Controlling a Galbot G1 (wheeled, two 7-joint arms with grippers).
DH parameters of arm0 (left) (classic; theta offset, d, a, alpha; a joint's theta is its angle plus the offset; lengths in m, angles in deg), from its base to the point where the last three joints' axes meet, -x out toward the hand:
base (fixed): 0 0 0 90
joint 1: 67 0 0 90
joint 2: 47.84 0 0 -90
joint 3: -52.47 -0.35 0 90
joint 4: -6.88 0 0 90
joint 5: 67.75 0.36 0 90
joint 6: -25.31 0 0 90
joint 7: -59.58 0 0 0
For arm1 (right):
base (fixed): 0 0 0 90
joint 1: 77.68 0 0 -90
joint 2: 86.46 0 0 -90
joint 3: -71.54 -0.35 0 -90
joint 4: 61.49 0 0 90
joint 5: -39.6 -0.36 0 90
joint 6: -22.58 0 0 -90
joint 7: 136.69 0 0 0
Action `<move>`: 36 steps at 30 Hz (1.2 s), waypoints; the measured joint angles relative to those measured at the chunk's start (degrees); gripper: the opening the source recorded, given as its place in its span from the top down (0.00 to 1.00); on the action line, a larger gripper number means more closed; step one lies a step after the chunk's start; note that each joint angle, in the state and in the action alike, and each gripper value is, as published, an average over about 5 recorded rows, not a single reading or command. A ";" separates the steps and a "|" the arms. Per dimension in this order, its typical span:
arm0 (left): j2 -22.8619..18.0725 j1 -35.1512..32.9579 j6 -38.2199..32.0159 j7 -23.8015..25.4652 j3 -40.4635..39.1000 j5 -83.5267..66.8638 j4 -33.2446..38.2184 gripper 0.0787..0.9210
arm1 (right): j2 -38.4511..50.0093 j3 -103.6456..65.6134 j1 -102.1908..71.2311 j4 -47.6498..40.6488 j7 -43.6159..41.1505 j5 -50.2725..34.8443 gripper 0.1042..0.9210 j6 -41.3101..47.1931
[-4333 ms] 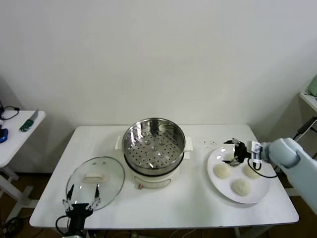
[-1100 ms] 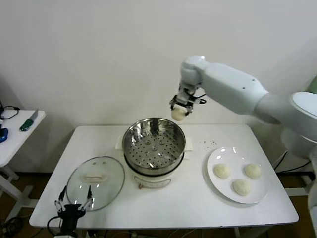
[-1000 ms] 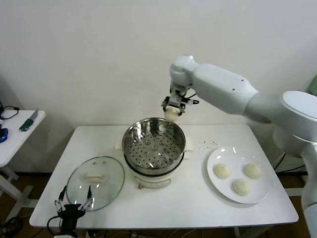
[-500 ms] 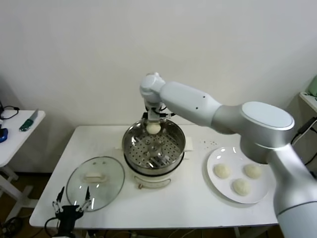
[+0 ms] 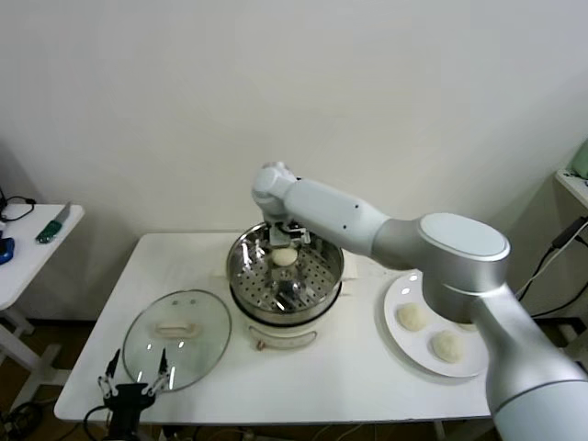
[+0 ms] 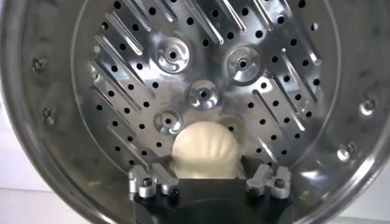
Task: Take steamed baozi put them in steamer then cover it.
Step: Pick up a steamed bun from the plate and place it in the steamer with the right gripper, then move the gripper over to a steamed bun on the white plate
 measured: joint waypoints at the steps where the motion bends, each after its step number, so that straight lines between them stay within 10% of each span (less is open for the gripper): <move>1: 0.00 -0.03 0.01 -0.01 -0.01 0.00 0.00 0.12 | -0.04 -0.15 -0.03 -0.08 -0.02 0.07 0.13 -0.07; 19: -0.67 -0.30 0.85 -0.07 -1.11 0.80 1.11 0.12 | 6.99 2.47 8.99 5.87 -2.67 -15.49 0.12 3.71; 36: 0.12 0.39 2.71 -0.70 -2.02 0.30 3.07 0.12 | 31.86 20.85 22.38 22.83 -0.20 -55.98 0.12 38.46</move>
